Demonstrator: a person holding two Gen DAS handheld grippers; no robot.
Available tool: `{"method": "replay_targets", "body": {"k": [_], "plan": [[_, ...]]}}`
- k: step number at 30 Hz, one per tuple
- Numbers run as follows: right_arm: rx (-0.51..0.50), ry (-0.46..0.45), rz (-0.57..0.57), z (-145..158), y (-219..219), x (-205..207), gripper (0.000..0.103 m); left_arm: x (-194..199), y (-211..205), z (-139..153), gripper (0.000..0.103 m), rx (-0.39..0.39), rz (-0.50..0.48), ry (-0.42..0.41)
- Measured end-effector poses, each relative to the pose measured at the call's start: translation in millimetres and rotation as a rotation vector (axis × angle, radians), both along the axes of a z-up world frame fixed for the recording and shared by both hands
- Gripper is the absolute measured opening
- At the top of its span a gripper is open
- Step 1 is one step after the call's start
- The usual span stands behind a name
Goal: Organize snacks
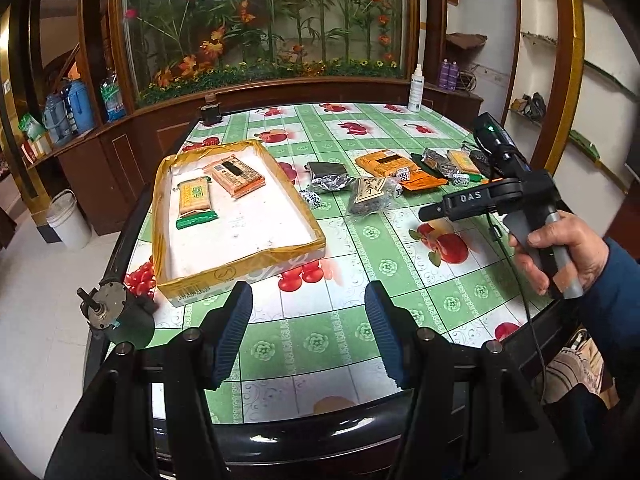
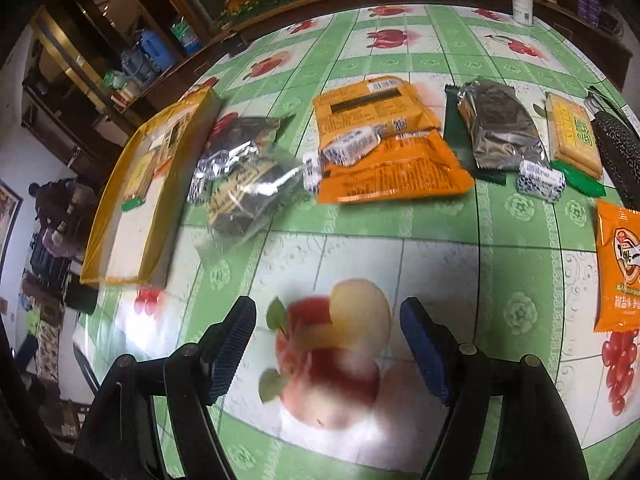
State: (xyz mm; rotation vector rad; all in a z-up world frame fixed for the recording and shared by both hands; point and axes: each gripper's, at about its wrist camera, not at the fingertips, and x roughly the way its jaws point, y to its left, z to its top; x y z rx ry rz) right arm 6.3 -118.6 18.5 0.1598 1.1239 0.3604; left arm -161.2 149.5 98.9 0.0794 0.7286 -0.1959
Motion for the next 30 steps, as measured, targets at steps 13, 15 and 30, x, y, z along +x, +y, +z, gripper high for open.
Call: {"method": "replay_targets", "body": {"k": [13,15,30], "plan": [[-0.132,-0.026,0.042,-5.9,44.4,12.2,0.075,1.4,27.6,-10.2,0.057,-0.054,0.017,0.010],[-0.148,-0.029,0.045,-6.3,45.3,12.8,0.074,2.4,28.3,-12.4,0.057,-0.057,0.014,0.012],[-0.250,-0.051,0.007,-7.3,46.9,23.0,0.063,6.5,34.4,-24.8,0.057,-0.085,-0.007,0.027]]}}
